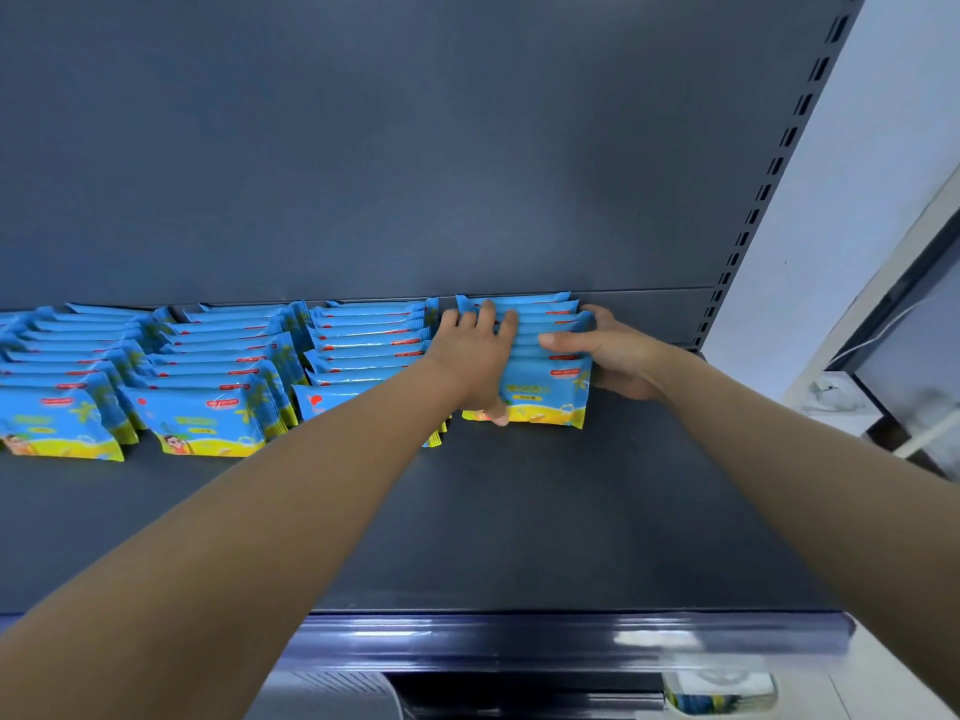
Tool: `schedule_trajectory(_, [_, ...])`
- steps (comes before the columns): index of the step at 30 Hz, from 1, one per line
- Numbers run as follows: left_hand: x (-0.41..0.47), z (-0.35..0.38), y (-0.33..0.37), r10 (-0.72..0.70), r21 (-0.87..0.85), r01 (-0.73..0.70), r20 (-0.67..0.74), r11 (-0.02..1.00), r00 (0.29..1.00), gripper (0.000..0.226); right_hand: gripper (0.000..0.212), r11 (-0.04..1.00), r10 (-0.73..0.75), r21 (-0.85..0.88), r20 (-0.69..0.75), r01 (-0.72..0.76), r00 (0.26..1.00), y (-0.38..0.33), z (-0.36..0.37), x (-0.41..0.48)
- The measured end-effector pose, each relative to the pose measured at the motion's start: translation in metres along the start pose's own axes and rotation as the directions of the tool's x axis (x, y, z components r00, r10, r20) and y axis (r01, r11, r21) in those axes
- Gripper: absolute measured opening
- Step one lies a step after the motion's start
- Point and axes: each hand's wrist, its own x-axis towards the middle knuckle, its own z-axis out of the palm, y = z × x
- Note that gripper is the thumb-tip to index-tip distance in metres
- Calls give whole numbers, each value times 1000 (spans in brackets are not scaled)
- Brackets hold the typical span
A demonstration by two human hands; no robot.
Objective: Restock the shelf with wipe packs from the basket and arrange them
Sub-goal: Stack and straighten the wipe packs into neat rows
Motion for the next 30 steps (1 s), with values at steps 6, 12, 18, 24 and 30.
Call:
schedule_trajectory(6, [-2, -6, -7, -13, -14, 14, 46, 1000, 999, 116, 56, 994, -49, 100, -45, 53, 998, 12, 13, 2])
schedule_trajectory(12, [-2, -7, -2, -29, -90, 38, 91, 995, 995, 114, 13, 998, -28, 51, -48, 30, 998, 5, 16, 3])
schedule_trajectory(18, [-4, -6, -3, -62, -115, 77, 123, 990, 990, 123, 31, 966, -3, 255, -181, 50, 983, 4, 16, 2])
schedule_trajectory(24, [-21, -14, -42, 36, -400, -69, -91, 914, 995, 113, 31, 899, -379, -372, -394, 232, 837, -9, 18, -4])
schedule_trajectory(30, [-65, 2, -96, -7, -336, 32, 75, 941, 997, 118, 56, 420, -584, -833, 57, 361, 810, -5, 46, -15])
